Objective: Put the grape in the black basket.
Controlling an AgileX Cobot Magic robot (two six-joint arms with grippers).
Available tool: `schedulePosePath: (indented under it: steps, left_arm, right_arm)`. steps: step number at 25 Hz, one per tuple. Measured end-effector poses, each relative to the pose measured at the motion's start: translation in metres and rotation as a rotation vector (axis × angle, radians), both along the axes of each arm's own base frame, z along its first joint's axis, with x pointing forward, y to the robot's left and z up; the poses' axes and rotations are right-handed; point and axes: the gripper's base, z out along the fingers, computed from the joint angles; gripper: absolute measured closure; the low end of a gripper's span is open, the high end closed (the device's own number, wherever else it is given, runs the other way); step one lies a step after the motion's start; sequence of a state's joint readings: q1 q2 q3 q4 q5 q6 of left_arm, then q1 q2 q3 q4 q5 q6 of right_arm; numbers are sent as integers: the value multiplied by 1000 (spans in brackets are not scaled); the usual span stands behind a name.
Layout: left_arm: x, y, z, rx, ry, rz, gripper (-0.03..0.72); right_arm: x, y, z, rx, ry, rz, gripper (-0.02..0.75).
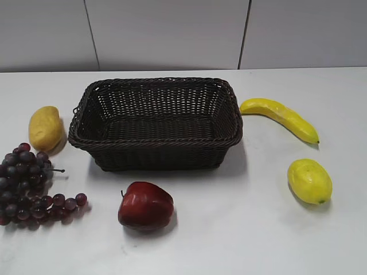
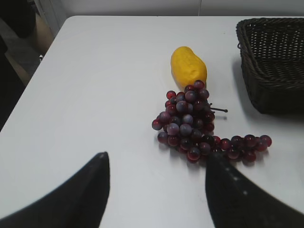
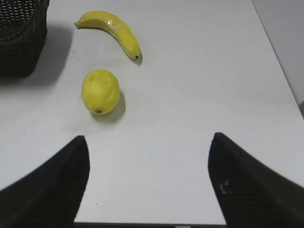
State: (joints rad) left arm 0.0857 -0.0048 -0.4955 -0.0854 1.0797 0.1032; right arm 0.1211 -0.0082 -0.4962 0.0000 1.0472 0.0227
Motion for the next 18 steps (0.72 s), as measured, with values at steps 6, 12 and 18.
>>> schedulePosePath:
  steps: [6, 12, 18]
  left_arm:
    - [0, 0, 0, 0, 0, 0, 90]
    - [0, 0, 0, 0, 0, 0, 90]
    - [0, 0, 0, 0, 0, 0, 93]
  right_arm:
    - [0, 0, 0, 0, 0, 0, 148]
    - [0, 0, 0, 0, 0, 0, 148]
    - [0, 0, 0, 0, 0, 0, 148]
